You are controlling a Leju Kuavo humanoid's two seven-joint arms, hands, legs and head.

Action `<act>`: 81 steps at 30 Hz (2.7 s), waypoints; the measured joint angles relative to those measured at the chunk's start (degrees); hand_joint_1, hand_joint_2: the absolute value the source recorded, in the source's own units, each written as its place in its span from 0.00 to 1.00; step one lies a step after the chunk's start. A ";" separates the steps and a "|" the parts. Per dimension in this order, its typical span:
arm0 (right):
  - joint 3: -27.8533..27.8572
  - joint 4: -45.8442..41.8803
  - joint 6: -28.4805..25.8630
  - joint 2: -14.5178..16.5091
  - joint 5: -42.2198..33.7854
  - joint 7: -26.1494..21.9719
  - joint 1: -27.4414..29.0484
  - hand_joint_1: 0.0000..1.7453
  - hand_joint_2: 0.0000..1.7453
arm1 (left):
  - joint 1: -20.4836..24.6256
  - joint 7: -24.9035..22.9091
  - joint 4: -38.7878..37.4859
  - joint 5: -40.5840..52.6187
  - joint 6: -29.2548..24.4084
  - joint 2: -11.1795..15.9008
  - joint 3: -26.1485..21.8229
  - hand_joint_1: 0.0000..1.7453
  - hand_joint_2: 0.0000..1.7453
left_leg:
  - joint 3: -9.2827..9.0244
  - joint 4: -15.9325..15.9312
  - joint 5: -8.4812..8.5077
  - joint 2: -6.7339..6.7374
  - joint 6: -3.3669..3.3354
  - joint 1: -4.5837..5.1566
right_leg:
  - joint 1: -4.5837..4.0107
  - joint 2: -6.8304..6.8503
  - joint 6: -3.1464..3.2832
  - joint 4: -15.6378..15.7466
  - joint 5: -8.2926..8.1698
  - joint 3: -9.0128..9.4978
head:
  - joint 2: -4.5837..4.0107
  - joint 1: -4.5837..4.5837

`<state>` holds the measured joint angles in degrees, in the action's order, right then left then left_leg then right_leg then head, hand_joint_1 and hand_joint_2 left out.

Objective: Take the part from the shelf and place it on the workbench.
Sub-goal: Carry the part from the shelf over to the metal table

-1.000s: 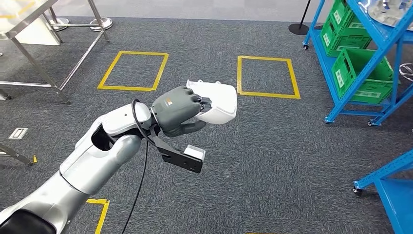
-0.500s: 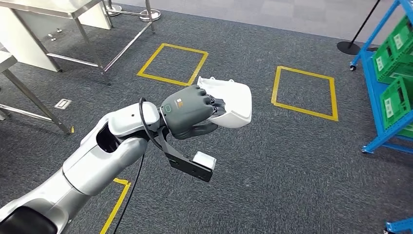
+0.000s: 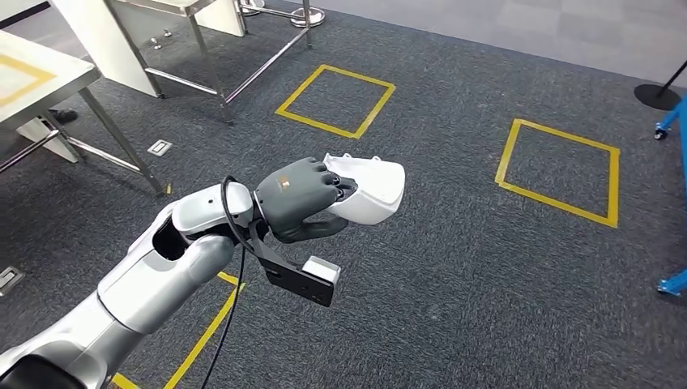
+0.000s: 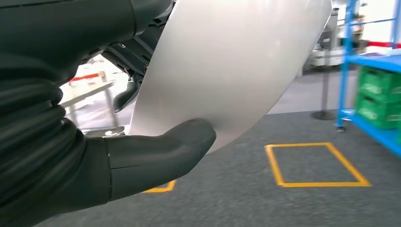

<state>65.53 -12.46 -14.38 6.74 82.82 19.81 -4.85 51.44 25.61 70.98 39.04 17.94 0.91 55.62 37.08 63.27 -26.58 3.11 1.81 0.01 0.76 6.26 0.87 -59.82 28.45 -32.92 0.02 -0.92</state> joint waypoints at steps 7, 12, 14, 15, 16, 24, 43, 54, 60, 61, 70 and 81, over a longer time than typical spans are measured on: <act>0.00 0.00 0.00 -0.01 -0.12 -0.10 -0.31 0.00 0.00 | 0.88 0.30 -2.22 -0.01 0.90 -0.29 0.10 0.93 1.00 | -1.70 -4.10 1.64 -2.13 -2.70 -0.12 | 0.01 -1.05 -2.12 -2.91 2.47 -0.55 | 0.00 0.25; 0.02 0.00 0.00 -0.01 -0.40 -0.14 0.08 0.00 0.00 | 0.75 0.31 -2.93 0.34 1.87 -1.00 0.42 0.93 1.00 | -1.36 -3.93 1.93 -6.48 -3.07 -0.35 | 0.28 -5.97 -2.71 -14.85 5.98 -6.99 | 0.00 0.57; 0.02 0.00 -0.01 -0.01 -0.51 -0.13 0.10 0.00 0.00 | 0.64 0.27 -3.03 0.63 1.86 -1.10 0.41 0.93 1.00 | -1.29 -3.64 1.97 -8.23 -2.78 -0.46 | 0.54 -7.09 -2.64 -8.32 1.99 -4.27 | 0.00 0.57; 0.02 0.00 -0.02 -0.01 -0.54 -0.14 0.09 0.00 0.00 | 0.66 0.26 -3.04 0.68 1.86 -1.20 0.40 0.93 1.00 | -1.14 -3.45 1.96 -9.04 -2.45 -0.46 | 0.63 -8.27 -2.61 -4.58 0.58 -2.58 | 0.00 0.57; 0.02 0.00 -0.03 -0.01 -0.54 -0.17 0.05 0.00 0.00 | 0.67 0.25 -3.03 0.71 1.85 -1.32 0.40 0.93 1.00 | -0.94 -3.32 1.99 -9.75 -2.05 -0.46 | 0.70 -9.21 -2.48 -1.90 -0.21 -1.40 | 0.00 0.56; 0.04 0.00 -0.10 0.04 -0.53 -0.03 -0.01 0.00 0.00 | 0.71 0.27 -3.10 2.25 0.37 -1.37 0.35 0.93 1.00 | 4.04 5.31 -2.82 -4.90 0.24 -0.19 | 0.48 -5.26 0.33 0.20 -0.80 -0.51 | -0.01 -0.02; 0.04 0.00 -0.13 0.04 -0.46 -0.16 0.35 0.00 0.00 | 0.93 1.74 -3.48 3.46 -0.54 -1.92 -0.07 0.93 1.00 | -1.64 -3.93 1.57 -6.68 -3.38 -0.33 | 0.26 -5.94 -2.75 -14.22 5.30 -6.94 | 0.00 0.40; 0.07 0.00 -0.22 0.10 -0.55 -0.08 0.02 0.00 0.00 | 1.11 1.98 -3.62 3.66 -0.97 -2.26 -0.62 0.93 1.00 | 2.16 2.10 -1.50 -5.90 -0.14 -0.28 | 0.55 -6.26 -0.16 0.80 -1.02 -0.11 | 0.00 0.02; 0.07 0.00 -0.26 0.10 -0.64 -0.07 0.17 0.00 0.00 | 0.89 2.36 -4.15 4.62 -1.75 -2.36 -0.61 0.93 1.00 | 3.15 5.49 -1.15 -2.23 -0.18 -0.31 | 0.19 -1.44 0.05 0.71 -0.49 0.23 | 0.00 -0.12; 0.07 0.00 -0.28 0.12 -0.64 -0.07 0.16 0.00 0.00 | 0.93 2.44 -4.21 4.80 -1.97 -2.39 -0.64 0.93 1.00 | 1.03 1.57 0.13 -0.77 -0.52 -0.02 | 0.04 -0.77 -0.16 0.65 -0.29 0.40 | 0.00 -0.12; 0.09 0.00 -0.33 0.15 -0.64 -0.21 -0.10 0.00 0.00 | 0.99 0.43 -4.70 7.55 -3.91 -2.47 -1.55 0.93 1.00 | -1.43 -4.31 1.91 -3.67 -3.53 -0.24 | 0.07 -4.66 -2.65 -8.08 5.42 -2.64 | -0.01 0.51; 0.17 0.00 -0.67 0.19 -0.79 -0.19 -0.20 0.00 0.00 | 0.31 0.34 -6.31 8.48 -4.82 -1.70 -2.22 0.93 1.00 | 0.05 -3.81 2.85 -11.55 -0.83 -0.71 | 0.44 -8.98 -1.50 0.17 -0.05 0.03 | -0.01 0.64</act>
<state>65.70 -12.46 -15.05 6.93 82.03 19.62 -5.04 51.76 25.95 64.67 47.52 13.12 -0.79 53.40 37.13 59.45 -23.73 -8.44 0.98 -0.69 1.19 -2.72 -0.64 -59.64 28.40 -32.89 0.02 -0.28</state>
